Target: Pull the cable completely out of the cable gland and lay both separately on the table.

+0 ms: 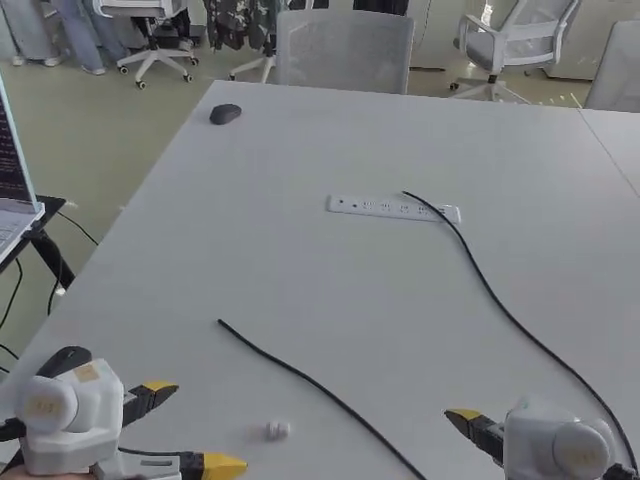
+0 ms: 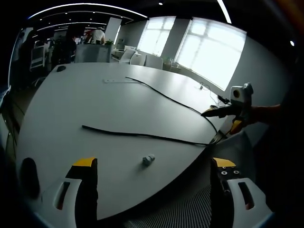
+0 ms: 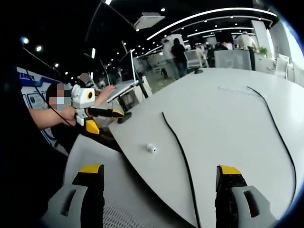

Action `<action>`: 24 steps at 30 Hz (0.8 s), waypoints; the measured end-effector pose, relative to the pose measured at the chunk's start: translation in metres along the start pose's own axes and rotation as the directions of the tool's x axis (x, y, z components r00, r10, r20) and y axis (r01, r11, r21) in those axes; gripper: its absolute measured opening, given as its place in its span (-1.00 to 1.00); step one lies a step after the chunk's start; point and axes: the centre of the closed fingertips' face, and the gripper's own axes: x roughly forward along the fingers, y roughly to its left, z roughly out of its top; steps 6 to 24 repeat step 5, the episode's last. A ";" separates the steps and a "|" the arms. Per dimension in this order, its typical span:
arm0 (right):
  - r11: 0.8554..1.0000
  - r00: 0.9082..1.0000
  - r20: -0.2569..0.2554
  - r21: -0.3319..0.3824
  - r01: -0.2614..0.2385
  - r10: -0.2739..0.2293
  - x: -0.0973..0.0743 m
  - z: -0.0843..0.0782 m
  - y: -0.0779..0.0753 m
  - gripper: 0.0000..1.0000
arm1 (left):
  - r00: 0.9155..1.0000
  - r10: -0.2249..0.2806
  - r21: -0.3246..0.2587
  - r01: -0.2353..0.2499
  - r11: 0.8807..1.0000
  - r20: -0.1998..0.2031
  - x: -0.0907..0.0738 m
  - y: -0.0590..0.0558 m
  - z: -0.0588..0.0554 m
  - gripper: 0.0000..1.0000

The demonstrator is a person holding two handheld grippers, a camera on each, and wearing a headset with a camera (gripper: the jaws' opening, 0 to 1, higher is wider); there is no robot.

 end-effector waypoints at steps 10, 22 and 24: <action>1.000 1.000 -0.021 -0.019 0.018 -0.019 -0.001 -0.005 -0.004 0.98 | 1.000 -0.010 -0.019 0.010 1.000 0.002 0.001 -0.003 0.000 0.97; 1.000 1.000 -0.021 -0.019 0.018 -0.019 -0.001 -0.005 -0.004 0.98 | 1.000 -0.010 -0.019 0.010 1.000 0.002 0.001 -0.003 0.000 0.97; 1.000 1.000 -0.021 -0.019 0.018 -0.019 -0.001 -0.005 -0.004 0.98 | 1.000 -0.010 -0.019 0.010 1.000 0.002 0.001 -0.003 0.000 0.97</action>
